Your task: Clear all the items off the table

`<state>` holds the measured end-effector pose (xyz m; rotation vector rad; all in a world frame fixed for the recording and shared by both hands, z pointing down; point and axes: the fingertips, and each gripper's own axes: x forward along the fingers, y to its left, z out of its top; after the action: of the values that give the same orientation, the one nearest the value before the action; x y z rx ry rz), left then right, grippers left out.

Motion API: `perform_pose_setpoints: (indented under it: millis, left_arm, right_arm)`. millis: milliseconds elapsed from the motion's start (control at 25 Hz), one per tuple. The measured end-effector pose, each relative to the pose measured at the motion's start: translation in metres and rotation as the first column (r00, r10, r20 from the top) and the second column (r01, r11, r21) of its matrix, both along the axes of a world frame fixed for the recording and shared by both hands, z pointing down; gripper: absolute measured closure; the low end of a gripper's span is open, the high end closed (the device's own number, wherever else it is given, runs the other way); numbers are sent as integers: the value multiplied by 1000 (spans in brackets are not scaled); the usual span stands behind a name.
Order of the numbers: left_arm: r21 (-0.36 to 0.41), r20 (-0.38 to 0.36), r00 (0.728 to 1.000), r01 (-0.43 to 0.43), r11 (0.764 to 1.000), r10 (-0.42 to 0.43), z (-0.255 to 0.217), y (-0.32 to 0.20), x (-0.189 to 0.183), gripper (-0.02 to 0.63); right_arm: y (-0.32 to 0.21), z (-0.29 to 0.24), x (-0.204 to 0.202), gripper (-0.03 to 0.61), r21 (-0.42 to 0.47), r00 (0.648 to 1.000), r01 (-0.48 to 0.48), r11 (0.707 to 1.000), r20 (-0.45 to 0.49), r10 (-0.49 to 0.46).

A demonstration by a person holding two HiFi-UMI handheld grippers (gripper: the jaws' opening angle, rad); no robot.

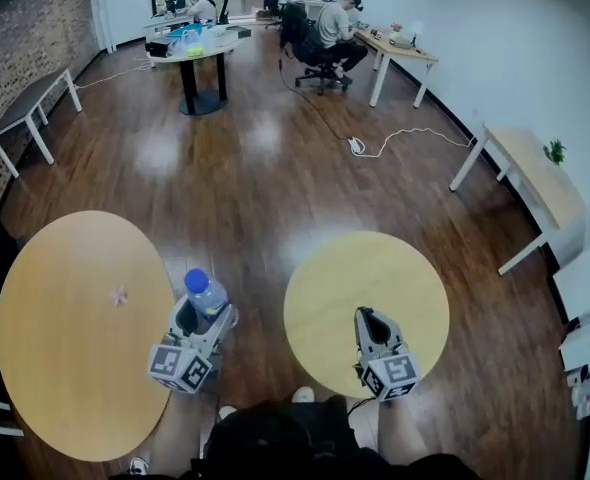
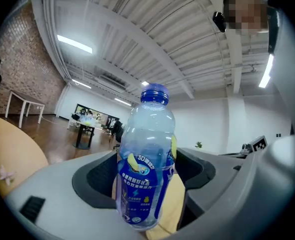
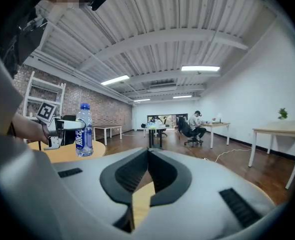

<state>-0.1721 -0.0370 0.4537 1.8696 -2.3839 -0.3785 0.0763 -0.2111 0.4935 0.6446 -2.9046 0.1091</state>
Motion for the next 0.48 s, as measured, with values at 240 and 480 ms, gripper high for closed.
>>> perform_pose_setpoints:
  millis: [240,480]
  left_arm:
    - [-15,-10,986,-164,986,164,12,-87,49,256]
    - [-27,-57,946,-321,947,319,31,-183,117,256]
  right_arm:
    - [-38,10,69,574,-5,991,-134,991,3,134]
    - [-72,19,154,574,-28,956,-292,956,-3,292]
